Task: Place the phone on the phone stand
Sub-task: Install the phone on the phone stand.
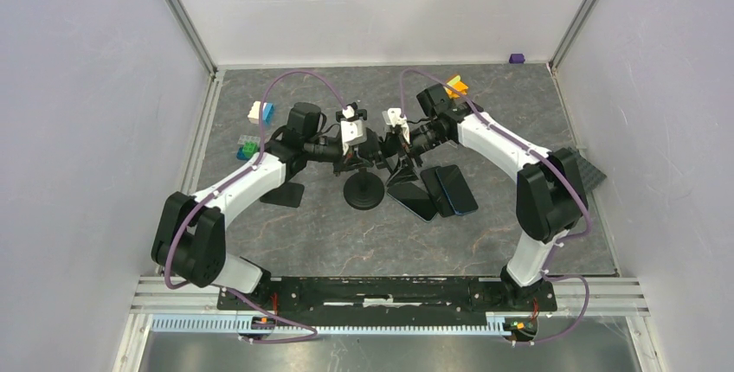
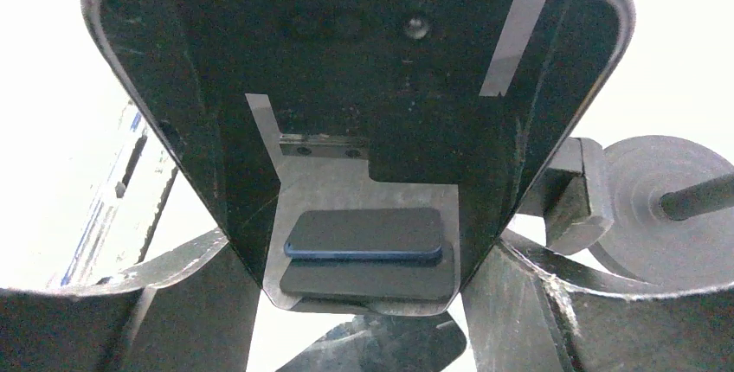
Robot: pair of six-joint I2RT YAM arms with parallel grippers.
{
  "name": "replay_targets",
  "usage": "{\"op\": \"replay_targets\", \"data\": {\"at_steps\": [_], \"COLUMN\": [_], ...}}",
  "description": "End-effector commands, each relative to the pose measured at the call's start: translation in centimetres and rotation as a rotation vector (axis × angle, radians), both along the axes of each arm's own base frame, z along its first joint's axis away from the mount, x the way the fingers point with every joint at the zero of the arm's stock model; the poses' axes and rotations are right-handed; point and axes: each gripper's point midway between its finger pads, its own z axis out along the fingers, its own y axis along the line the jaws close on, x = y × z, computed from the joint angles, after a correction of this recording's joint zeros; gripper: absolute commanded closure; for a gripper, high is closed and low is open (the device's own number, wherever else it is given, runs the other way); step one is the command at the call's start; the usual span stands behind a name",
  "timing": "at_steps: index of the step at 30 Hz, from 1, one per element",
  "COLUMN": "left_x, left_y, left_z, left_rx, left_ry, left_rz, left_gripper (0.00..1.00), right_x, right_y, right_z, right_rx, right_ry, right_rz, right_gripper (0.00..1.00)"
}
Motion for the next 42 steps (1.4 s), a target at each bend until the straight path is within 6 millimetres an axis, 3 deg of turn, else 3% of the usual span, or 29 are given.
{"op": "replay_targets", "data": {"at_steps": [1,13,23,42], "left_x": [-7.3,-10.2,-10.6,-11.4], "left_y": [-1.6,-2.2,-2.0,-1.9], "left_z": [-3.0,-4.4,-4.5,-5.3], "left_rx": [0.008,0.109,0.12,0.14], "left_ry": [0.226,0.265,0.258,0.25], "left_rz": [-0.234,-0.368,-0.389,-0.413], "left_gripper": [0.98,0.98,0.98,0.98], "right_x": [3.6,5.6,5.8,9.4], "right_y": [3.8,4.1,3.5,3.5], "right_z": [2.7,1.1,-0.8,3.1], "right_rx": [0.133,0.06,-0.012,0.011], "right_ry": [-0.198,-0.221,-0.263,-0.355], "right_rz": [-0.058,-0.038,0.053,-0.115], "right_gripper": [1.0,1.0,1.0,1.0]}}
